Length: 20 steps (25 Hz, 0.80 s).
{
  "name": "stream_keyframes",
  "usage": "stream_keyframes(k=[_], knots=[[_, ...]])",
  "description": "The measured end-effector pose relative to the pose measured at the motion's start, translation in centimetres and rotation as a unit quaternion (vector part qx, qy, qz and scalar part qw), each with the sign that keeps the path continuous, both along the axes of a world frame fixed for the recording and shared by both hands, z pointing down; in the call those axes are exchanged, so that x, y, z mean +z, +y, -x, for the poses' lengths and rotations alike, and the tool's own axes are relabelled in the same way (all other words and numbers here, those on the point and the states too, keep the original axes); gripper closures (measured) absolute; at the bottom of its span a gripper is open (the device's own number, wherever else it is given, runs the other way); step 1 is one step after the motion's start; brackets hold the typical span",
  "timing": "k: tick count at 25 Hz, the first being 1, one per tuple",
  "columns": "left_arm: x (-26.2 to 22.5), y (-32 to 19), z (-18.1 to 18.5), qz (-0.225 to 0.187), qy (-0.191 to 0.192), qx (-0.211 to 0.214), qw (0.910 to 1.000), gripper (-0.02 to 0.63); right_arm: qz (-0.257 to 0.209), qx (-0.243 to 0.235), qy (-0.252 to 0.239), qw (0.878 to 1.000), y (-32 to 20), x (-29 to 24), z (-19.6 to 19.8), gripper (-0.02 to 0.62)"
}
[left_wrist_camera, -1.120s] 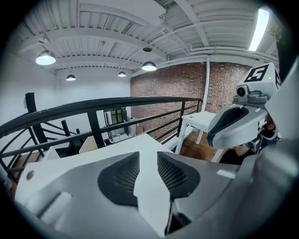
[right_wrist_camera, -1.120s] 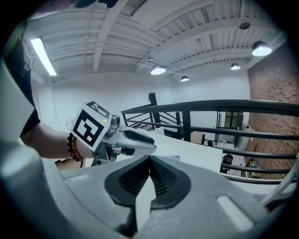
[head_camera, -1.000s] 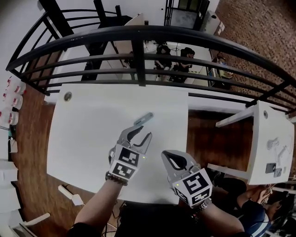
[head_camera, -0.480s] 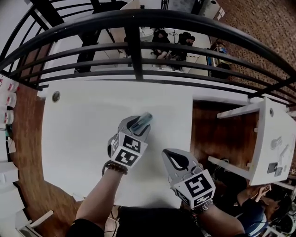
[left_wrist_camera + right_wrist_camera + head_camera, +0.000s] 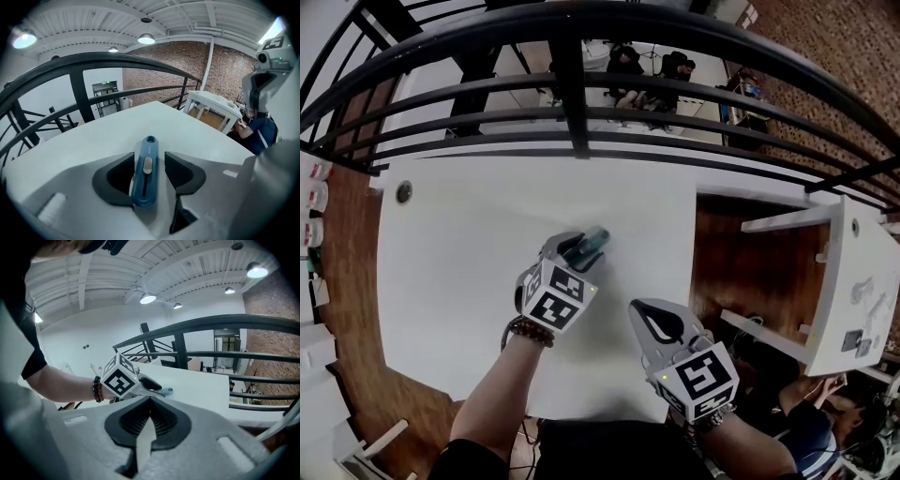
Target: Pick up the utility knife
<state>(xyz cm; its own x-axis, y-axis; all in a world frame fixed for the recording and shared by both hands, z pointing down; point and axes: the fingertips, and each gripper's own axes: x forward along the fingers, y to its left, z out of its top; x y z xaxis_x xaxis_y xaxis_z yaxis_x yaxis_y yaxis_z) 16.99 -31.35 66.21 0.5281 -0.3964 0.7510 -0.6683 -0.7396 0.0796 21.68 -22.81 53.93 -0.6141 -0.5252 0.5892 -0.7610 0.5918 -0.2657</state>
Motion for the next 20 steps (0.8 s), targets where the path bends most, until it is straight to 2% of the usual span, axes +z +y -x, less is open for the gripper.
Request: stream_keyframes(k=[6,10,13,20], knots=[[0.0,-0.1,0.3,0.002,0.005,0.000,1.0000,0.397,0.004,0.001,-0.002,1.000,0.3,0.2,0.1,0.603],[0.1,0.0,0.3,0.002,-0.005,0.004,1.0000,0.442,-0.001,0.002,0.003,1.000,0.5,-0.2,0.1,0.603],[0.0,0.2,0.3,-0.003,-0.018,0.008,0.9998,0.445,-0.011,0.003,0.000,1.000,0.3,-0.8,0.2,0.603],[-2.1,0.8,0.5,-0.019,-0.018,0.001,0.9997,0.446,-0.019,0.001,0.003,1.000,1.2,-2.0,-0.2,0.603]])
